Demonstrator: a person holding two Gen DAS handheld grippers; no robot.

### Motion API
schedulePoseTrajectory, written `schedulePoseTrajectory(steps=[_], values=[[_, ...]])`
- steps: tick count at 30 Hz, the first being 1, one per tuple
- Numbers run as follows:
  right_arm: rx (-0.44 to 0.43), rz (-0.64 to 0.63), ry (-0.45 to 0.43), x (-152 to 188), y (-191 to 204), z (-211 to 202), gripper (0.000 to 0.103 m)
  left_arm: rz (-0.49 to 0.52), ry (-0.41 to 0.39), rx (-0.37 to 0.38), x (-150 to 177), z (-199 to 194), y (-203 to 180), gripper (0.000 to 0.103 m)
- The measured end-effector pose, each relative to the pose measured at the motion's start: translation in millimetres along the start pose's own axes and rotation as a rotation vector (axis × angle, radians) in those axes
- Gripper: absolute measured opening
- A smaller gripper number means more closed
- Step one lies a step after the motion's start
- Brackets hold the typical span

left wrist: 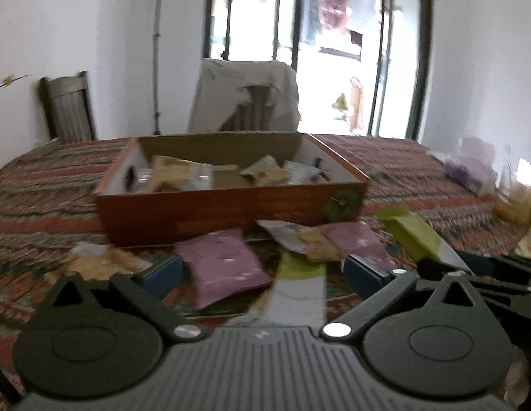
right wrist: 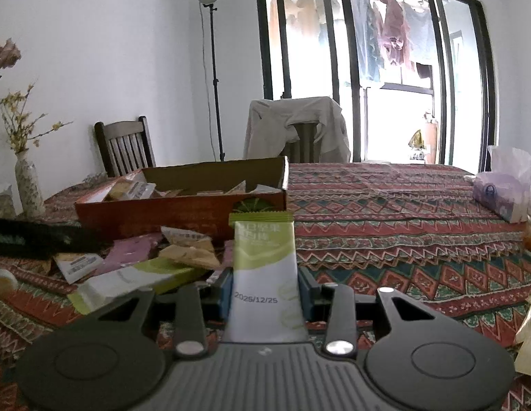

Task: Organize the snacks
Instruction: 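Grasp another green-and-white bar packet with the left gripper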

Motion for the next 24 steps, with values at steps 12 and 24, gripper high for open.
schedulePoseTrajectory(steps=[12,24], values=[[-0.032,0.036,0.03,12.3,-19.0,11.1,0.037,0.144,0.147,0.044,18.5,57.0,-40.6,0.042],[-0.075,0.049,0.032,13.4,-17.9,13.5,0.038,0.165,0.03,-0.001,8.4,21.1,-29.9,0.019]])
Point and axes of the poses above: each gripper's, at about its wrist camera, not at the fingertips, and z roughly the way its jaws point, y to its left, x to its underside, the point moved 5 cm from there along z, roughly the way its jaws point, and after that the axes turned 7 degrees about z, right-handed, at the moved point
